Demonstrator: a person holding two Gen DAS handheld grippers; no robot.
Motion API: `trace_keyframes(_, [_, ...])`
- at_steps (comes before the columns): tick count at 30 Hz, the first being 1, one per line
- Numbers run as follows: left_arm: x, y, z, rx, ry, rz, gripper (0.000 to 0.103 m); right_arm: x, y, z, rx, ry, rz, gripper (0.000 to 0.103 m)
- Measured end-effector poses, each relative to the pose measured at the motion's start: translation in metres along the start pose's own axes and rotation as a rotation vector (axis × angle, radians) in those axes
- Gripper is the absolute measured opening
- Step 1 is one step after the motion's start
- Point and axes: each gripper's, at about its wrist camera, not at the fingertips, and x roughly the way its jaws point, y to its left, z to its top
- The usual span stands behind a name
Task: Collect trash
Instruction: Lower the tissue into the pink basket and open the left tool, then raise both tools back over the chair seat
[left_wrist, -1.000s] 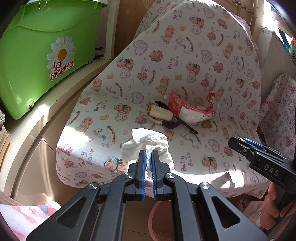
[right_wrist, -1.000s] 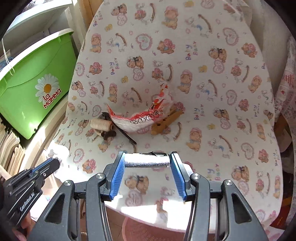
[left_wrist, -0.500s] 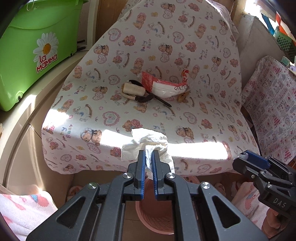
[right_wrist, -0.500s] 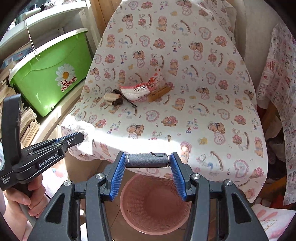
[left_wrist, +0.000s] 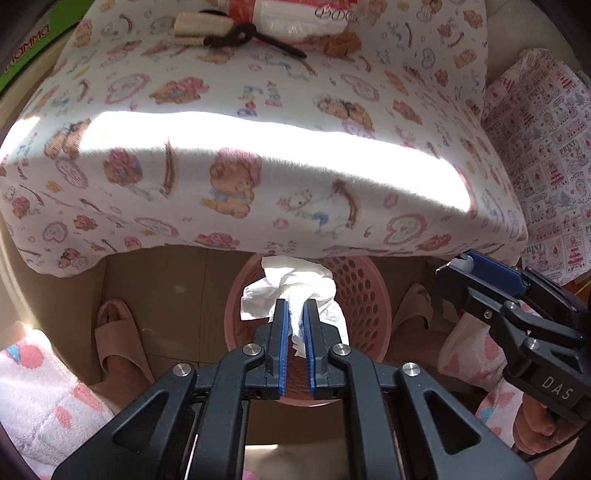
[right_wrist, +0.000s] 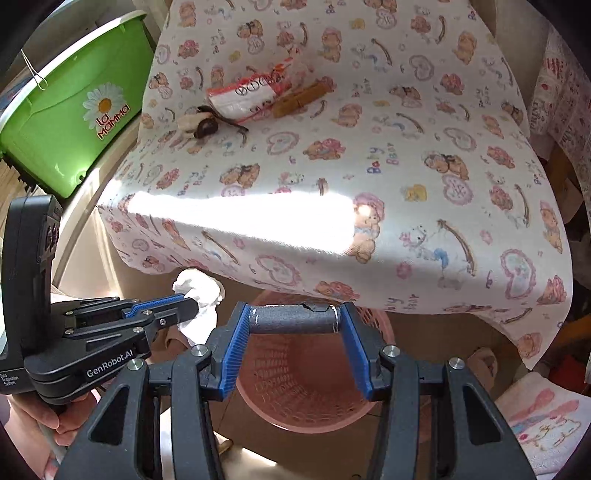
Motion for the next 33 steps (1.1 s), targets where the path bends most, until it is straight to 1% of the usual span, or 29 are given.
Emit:
trace_keyframes(3, [0.025, -0.004, -0.004, 0.014, 0.057, 0.043, 0.007, 0.023, 0.001, -0.005, -0.015, 0.062, -0.020, 0.052])
trace_keyframes(5, [0.042, -0.003, -0.006, 0.004, 0.115, 0.040, 0.007, 0.038, 0.001, -0.008, -0.015, 0.092, -0.035, 0.052])
trace_keyframes(7, [0.054, -0.001, -0.009, -0.016, 0.152, 0.043, 0.009, 0.052, -0.001, -0.011, -0.002, 0.128, -0.047, 0.052])
trace_keyframes(11, [0.069, 0.004, -0.013, -0.017, 0.201, 0.079, 0.023, 0.069, -0.006, -0.016, 0.031, 0.167, -0.056, 0.052])
trace_keyframes(13, [0.073, 0.004, -0.014, -0.019, 0.223, 0.095, 0.033, 0.077, -0.007, -0.019, 0.037, 0.190, -0.062, 0.052])
trace_keyframes(14, [0.075, 0.003, -0.014, -0.017, 0.237, 0.109, 0.044, 0.080, -0.007, -0.020, 0.031, 0.200, -0.074, 0.052])
trace_keyframes(15, [0.075, 0.002, -0.014, -0.011, 0.241, 0.121, 0.051, 0.084, -0.006, -0.021, 0.023, 0.211, -0.091, 0.052])
trace_keyframes(16, [0.074, 0.001, -0.014, -0.001, 0.241, 0.136, 0.053, 0.087, -0.003, -0.021, 0.017, 0.218, -0.109, 0.053])
trace_keyframes(18, [0.072, -0.002, -0.013, 0.026, 0.236, 0.166, 0.060, 0.090, -0.003, -0.022, 0.020, 0.224, -0.116, 0.055])
trace_keyframes(20, [0.067, -0.003, -0.012, 0.037, 0.220, 0.183, 0.061, 0.086, -0.005, -0.021, 0.035, 0.216, -0.107, 0.062])
trace_keyframes(22, [0.063, -0.001, -0.012, 0.035, 0.218, 0.185, 0.062, 0.081, -0.009, -0.020, 0.047, 0.201, -0.109, 0.069])
trace_keyframes(25, [0.056, 0.005, -0.009, 0.021, 0.216, 0.191, 0.062, 0.069, -0.014, -0.017, 0.070, 0.181, -0.117, 0.070])
trace_keyframes(28, [0.048, 0.013, -0.005, 0.005, 0.192, 0.195, 0.062, 0.054, -0.022, -0.011, 0.104, 0.151, -0.111, 0.070])
trace_keyframes(31, [0.034, 0.018, 0.000, -0.005, 0.146, 0.185, 0.062, 0.038, -0.024, -0.007, 0.116, 0.106, -0.109, 0.070])
trace_keyframes(33, [0.019, 0.017, 0.002, 0.006, 0.102, 0.194, 0.062, 0.026, -0.024, -0.005, 0.093, 0.057, -0.125, 0.070])
